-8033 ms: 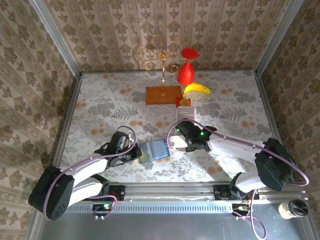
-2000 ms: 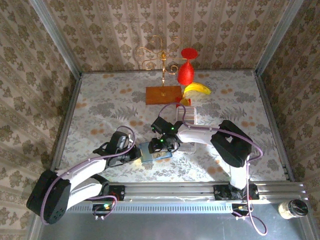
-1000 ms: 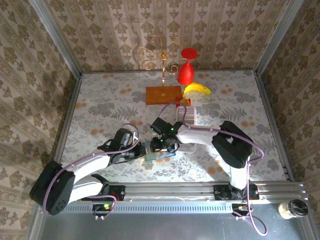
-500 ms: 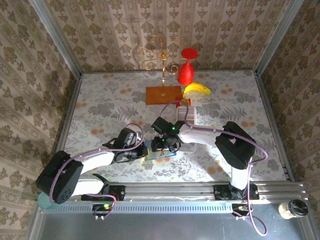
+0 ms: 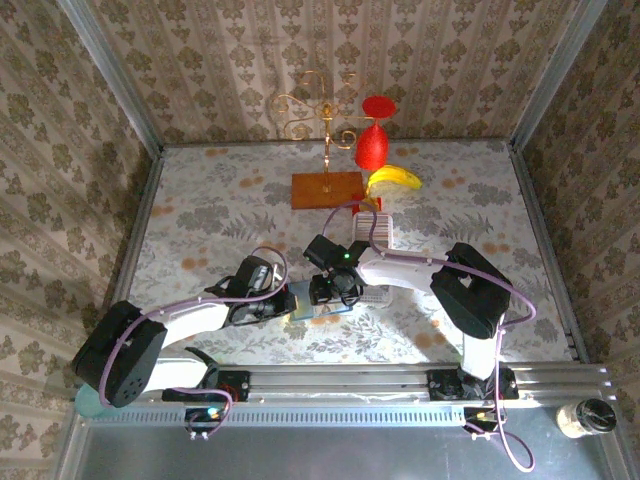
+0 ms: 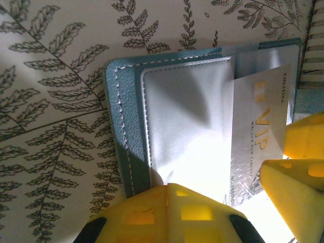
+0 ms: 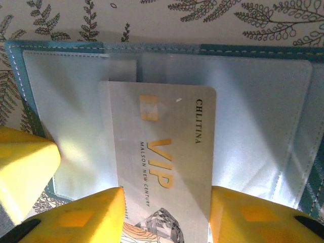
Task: Put the credit cards into the card holder
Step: Insert the credit card into the card slot.
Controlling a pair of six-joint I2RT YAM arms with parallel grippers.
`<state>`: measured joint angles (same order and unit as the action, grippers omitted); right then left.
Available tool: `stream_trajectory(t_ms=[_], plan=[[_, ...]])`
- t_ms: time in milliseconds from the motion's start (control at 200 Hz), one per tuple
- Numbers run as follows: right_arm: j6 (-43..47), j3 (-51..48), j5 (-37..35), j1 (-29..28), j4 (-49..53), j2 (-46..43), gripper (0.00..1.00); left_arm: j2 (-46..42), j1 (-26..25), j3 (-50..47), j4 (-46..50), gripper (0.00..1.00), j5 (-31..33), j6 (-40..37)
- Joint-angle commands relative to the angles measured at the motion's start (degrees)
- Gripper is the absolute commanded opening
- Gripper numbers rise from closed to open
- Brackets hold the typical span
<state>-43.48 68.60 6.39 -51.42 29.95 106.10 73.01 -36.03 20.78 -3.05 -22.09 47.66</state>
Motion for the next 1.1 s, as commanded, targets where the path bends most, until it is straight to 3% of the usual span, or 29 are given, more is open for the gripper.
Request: stream_trajectory(t_ms=[0, 455, 690, 1095], plan=[[-0.2, 0.3, 0.6, -0.3, -0.9, -0.8, 0.44, 1.3, -0.4, -1.4, 4.1, 0.0, 4.5, -1.9], [-1.5, -0.7, -0.5, 0.0, -3.2, -0.1, 0.39, 0.7, -0.4, -0.9, 5.2, 0.0, 4.7, -2.3], [-1.9, -1.2, -1.2, 0.8, -5.5, 0.3, 0.3, -0.3, -0.3, -0.9, 6.2, 0.0, 5.1, -2.5], [-1.4, -3.6, 5.8, 1.1, -11.2, -1.2, 0.24, -0.3, -0.4, -0.8, 6.7, 0.0, 5.7, -2.4]])
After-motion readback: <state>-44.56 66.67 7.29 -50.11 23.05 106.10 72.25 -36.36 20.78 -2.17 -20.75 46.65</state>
